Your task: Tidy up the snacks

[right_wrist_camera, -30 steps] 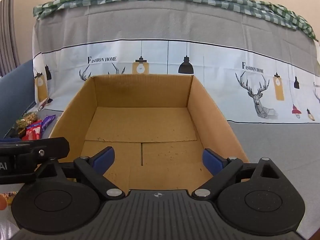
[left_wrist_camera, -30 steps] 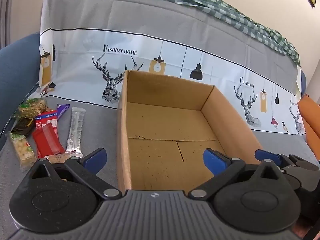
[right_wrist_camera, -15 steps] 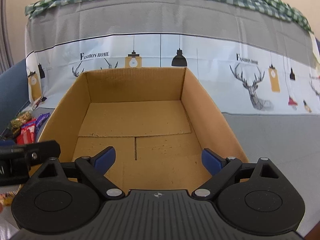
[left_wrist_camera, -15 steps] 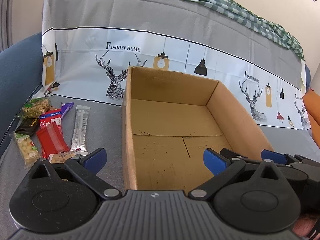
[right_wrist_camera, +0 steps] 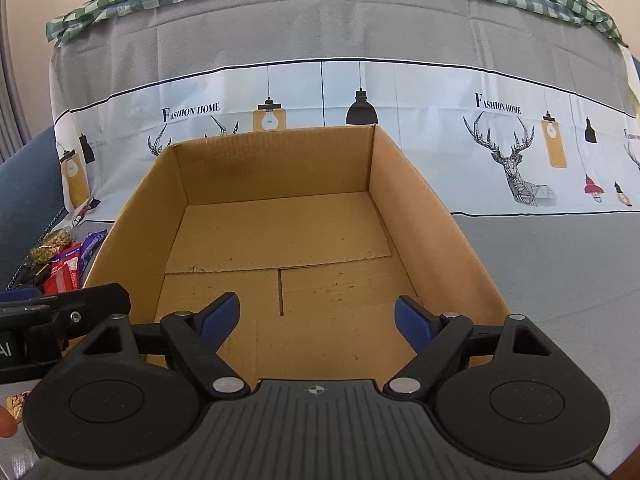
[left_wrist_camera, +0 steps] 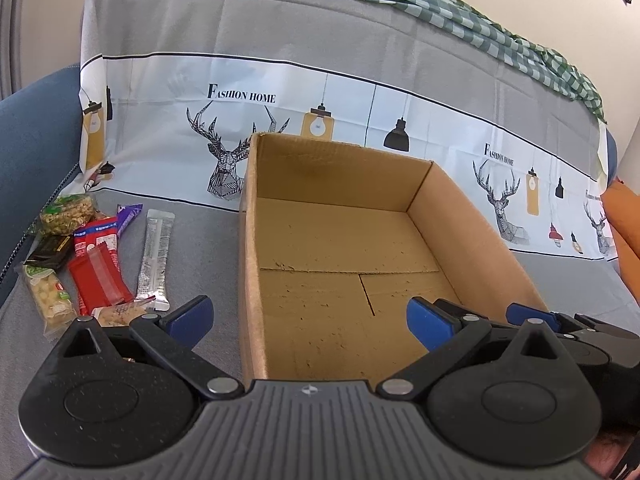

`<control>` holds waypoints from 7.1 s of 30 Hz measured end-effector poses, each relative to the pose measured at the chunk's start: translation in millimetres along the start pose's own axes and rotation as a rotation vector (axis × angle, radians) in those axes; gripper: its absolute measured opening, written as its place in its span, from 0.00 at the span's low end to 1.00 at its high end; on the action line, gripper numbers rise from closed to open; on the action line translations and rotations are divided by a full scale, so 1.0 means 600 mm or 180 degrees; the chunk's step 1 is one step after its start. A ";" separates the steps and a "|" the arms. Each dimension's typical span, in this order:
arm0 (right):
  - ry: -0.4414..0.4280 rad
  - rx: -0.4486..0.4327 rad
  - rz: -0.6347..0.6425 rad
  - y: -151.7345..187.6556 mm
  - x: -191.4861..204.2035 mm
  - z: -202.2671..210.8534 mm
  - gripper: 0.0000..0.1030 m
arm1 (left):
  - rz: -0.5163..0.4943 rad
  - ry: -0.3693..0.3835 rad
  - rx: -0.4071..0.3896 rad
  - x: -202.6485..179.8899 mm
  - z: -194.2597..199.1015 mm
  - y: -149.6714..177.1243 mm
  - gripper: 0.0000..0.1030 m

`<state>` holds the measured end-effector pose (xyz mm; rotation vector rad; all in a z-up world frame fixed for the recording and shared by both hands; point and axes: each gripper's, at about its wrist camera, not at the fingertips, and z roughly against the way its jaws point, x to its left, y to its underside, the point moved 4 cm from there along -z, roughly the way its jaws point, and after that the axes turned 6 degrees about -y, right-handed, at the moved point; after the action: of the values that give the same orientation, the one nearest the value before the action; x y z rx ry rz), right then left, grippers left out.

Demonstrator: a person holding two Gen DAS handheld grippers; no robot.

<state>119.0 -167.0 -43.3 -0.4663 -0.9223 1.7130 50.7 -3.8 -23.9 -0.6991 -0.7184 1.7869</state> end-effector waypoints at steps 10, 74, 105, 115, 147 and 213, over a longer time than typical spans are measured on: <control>0.0022 -0.0042 0.0034 0.007 0.006 -0.001 0.71 | 0.0040 0.0080 0.0016 0.000 0.001 0.001 0.99; -0.0620 0.0679 0.0347 0.121 0.379 -0.097 0.20 | 0.1417 -0.0791 0.0933 0.440 -0.155 -0.008 0.67; -0.0667 0.0887 0.0565 0.129 0.370 -0.088 0.22 | 0.0846 -0.0763 0.1340 0.411 -0.119 0.029 0.51; -0.0630 0.0943 0.0586 0.134 0.368 -0.086 0.22 | 0.0573 -0.0913 0.1338 0.399 -0.142 0.034 0.39; -0.0703 0.0486 0.0697 0.096 0.369 -0.039 0.30 | 0.0986 -0.0484 0.0465 0.394 -0.078 -0.042 0.38; -0.0184 -0.0707 0.0153 -0.086 0.084 0.010 0.10 | 0.0451 0.0407 -0.0461 0.140 -0.032 -0.104 0.38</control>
<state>130.1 -116.1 7.0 -0.5919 -1.1583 1.6821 78.1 96.3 0.2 -0.9736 -0.7319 1.8114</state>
